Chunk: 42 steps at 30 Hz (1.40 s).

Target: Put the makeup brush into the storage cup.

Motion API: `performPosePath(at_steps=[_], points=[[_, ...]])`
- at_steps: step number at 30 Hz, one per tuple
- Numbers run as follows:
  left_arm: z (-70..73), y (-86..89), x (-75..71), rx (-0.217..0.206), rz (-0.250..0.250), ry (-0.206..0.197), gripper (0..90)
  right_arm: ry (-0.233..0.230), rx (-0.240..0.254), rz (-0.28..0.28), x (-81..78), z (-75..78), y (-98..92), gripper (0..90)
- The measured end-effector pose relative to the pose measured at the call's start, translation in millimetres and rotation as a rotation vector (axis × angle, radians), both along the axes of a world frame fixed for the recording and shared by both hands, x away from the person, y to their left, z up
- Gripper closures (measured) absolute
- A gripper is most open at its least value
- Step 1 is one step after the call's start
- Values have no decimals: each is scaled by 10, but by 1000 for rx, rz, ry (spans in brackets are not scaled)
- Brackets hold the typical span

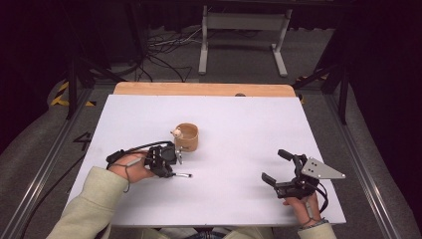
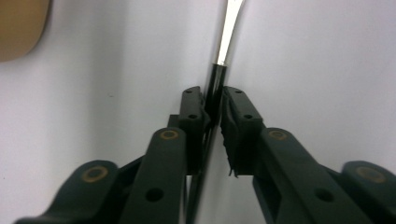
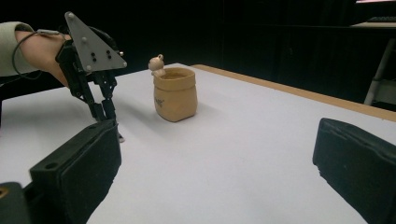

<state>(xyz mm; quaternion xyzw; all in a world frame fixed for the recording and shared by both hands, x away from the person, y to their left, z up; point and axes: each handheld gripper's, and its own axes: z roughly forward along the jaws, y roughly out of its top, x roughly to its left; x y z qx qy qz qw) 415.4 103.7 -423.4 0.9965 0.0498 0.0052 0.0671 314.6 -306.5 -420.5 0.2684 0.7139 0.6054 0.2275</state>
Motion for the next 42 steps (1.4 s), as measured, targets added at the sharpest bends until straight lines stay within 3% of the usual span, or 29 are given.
performPosePath(at_steps=[7,12,18,27,31,34,42], points=[[7,-14,-23,20,1,-3,828,3,5,-1,2,-1,-6,16],[27,-14,-40,-11,-13,-2,829,1,1,-5,2,-1,-5,16],[165,-12,-54,-47,-9,-17,831,2,3,-8,-2,0,-9,16],[347,41,-121,-129,-11,-70,831,0,0,-8,-4,4,-7,16],[420,80,-126,-185,-7,-75,831,2,3,-8,-2,1,-9,16],[481,123,-145,-229,0,-107,832,0,1,-7,-2,2,-8,15],[537,219,-160,-357,24,-102,832,-1,0,-9,-7,8,-6,15]])
